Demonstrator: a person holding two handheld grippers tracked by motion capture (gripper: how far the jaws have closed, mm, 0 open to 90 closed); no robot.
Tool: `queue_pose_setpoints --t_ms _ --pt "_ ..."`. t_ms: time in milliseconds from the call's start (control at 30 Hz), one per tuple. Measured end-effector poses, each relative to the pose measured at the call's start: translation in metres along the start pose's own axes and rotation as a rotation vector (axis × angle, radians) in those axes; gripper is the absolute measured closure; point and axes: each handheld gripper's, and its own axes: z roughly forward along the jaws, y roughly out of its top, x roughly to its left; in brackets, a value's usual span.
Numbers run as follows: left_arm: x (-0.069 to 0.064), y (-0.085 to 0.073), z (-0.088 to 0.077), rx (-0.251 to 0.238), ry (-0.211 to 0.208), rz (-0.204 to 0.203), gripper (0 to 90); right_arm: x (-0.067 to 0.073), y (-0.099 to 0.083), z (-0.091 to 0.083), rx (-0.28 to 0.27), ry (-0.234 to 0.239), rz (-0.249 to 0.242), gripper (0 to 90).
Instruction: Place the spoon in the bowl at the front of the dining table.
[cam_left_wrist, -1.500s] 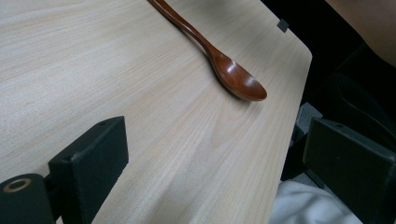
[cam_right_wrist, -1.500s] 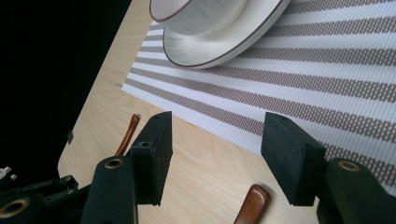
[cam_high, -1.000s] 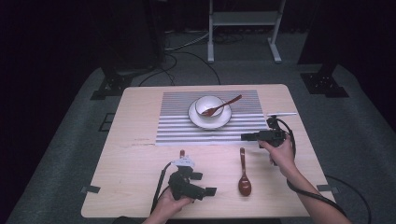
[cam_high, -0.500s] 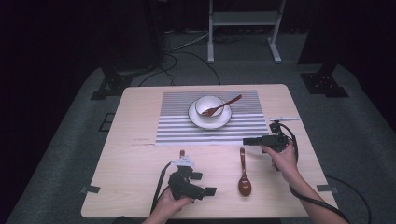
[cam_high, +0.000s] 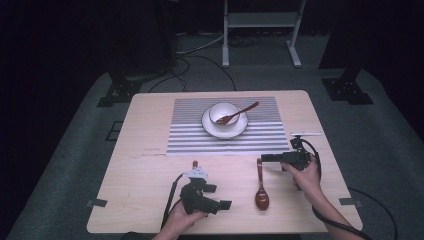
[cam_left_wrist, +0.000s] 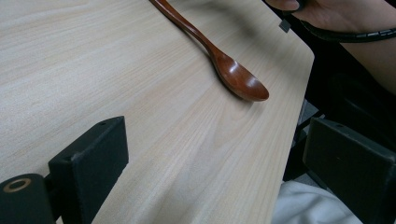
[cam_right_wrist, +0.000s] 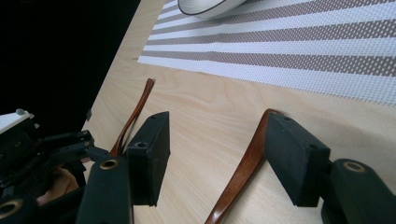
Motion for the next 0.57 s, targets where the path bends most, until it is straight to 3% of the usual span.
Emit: queue_pose_setpoints --t_ms 267,367,567 --pt "0.0 0.0 0.0 -0.001 0.0 0.001 5.6 -0.001 -0.014 -0.003 -0.015 0.015 0.001 39.1" --pt "0.0 0.0 -0.001 -0.005 0.0 0.0 5.6 0.002 -0.021 -0.005 -0.041 -0.002 -0.035 38.8" --pt "0.001 0.001 0.0 -0.008 0.002 -0.005 5.6 0.004 -0.04 -0.01 -0.09 0.05 -0.042 36.9"
